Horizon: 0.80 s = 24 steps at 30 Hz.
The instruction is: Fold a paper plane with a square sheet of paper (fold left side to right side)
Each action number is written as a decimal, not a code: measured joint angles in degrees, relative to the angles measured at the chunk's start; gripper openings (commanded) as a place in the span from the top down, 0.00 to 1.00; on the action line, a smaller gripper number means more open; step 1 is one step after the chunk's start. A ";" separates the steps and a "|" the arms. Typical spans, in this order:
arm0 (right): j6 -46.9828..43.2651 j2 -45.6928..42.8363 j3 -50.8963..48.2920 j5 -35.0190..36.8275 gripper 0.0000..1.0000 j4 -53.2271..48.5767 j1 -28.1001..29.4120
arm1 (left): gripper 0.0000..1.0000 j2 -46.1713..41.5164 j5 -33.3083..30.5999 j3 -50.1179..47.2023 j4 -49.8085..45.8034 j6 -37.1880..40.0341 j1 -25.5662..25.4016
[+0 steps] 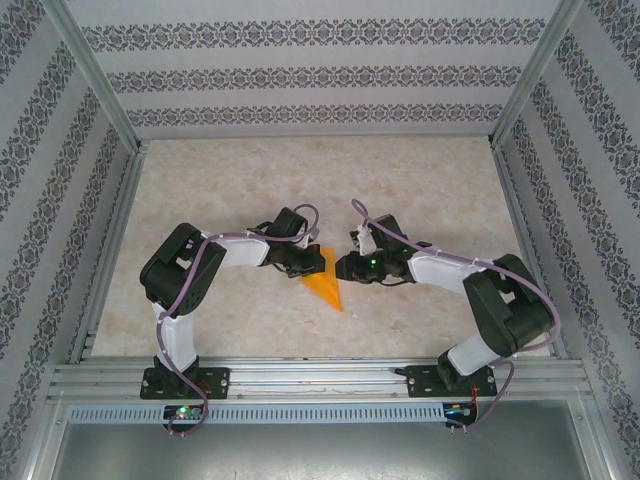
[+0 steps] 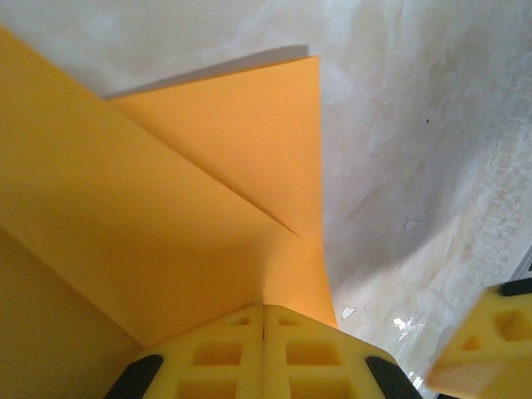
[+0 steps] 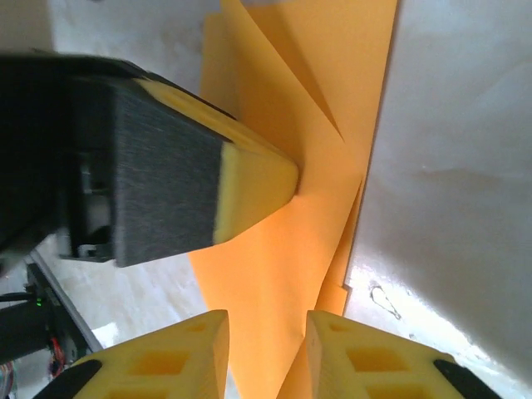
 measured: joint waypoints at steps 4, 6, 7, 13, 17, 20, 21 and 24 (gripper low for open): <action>0.72 -3.87 -1.38 -1.53 0.92 -0.72 -0.50 | 1.00 0.00 0.00 0.00 0.00 0.00 0.00; 1.70 -4.83 -2.71 -3.63 1.00 -0.59 -0.17 | 1.00 -0.02 0.00 0.00 0.00 0.00 0.00; 2.23 -4.96 -3.52 -4.79 1.00 -0.42 0.09 | 1.00 -0.02 -0.02 0.00 0.00 0.00 0.00; 5.22 -4.44 -6.14 -8.85 1.00 0.52 3.45 | 1.00 -0.02 -0.02 0.00 0.00 0.00 0.00; 6.10 -2.75 -6.14 -9.77 1.00 2.19 4.07 | 1.00 -0.02 -0.02 0.00 -0.02 0.00 0.00; 6.32 -1.05 -6.14 -9.92 1.00 3.04 4.20 | 1.00 -0.02 -0.02 0.00 -0.02 0.00 0.00; 6.32 -0.59 -6.14 -9.92 1.00 3.17 4.48 | 1.00 -0.02 -0.02 0.00 0.00 0.00 0.00; 6.29 0.33 -6.14 -9.92 1.00 3.30 4.94 | 1.00 -0.02 -0.02 0.00 -0.02 0.02 0.00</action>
